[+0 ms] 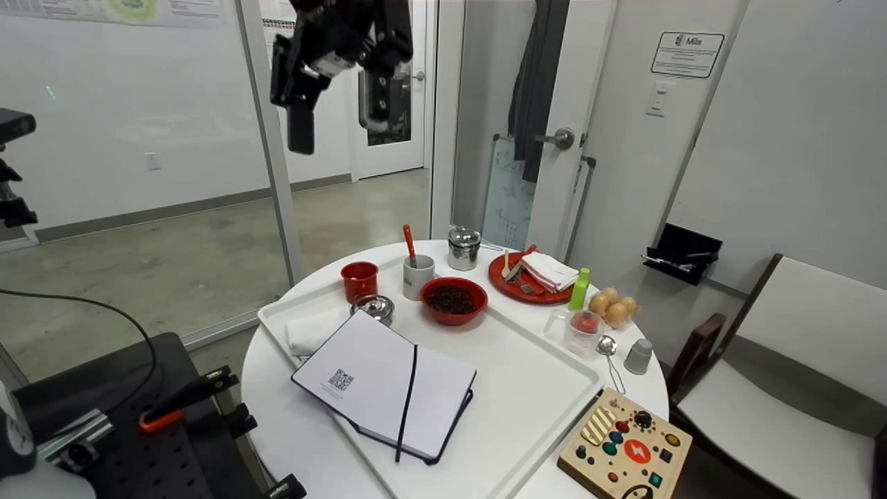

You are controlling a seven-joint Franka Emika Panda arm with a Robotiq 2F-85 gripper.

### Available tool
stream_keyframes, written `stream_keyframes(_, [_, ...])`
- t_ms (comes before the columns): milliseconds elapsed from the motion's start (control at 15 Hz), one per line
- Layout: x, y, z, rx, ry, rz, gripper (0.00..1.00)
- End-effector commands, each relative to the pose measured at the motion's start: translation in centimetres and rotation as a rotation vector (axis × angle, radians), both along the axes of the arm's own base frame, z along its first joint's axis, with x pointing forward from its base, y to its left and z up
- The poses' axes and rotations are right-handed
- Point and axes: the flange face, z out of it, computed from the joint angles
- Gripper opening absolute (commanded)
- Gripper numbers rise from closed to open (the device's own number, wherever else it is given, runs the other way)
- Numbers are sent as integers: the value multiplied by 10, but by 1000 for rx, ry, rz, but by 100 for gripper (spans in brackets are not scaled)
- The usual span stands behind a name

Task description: Close the book.

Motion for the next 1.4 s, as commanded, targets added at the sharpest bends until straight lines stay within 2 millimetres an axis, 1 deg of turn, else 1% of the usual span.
stream_keyframes(0, [23, 54, -33, -126, -73, 16, 100])
stream_keyframes(133, [29, 76, -44, -183, -61, 44, 100])
stream_keyframes(200, [30, 82, -45, -203, -43, 58, 100])
stream_keyframes(267, [21, 73, -43, -150, -48, 45, 100])
stream_keyframes(333, [22, 81, -47, -167, -46, 58, 100])
stream_keyframes(400, [23, 84, -50, -174, -43, 63, 100])
stream_keyframes(733, [26, 83, -49, -179, -45, 61, 100])
stream_keyframes(867, [40, 96, -62, -146, -40, 161, 100])
stream_keyframes(1000, [57, 117, -79, -92, -66, 280, 100])
stream_keyframes(1200, [80, 150, -112, -16, -63, 413, 100])
stream_keyframes(1333, [90, 171, -138, 14, 5, 444, 100])
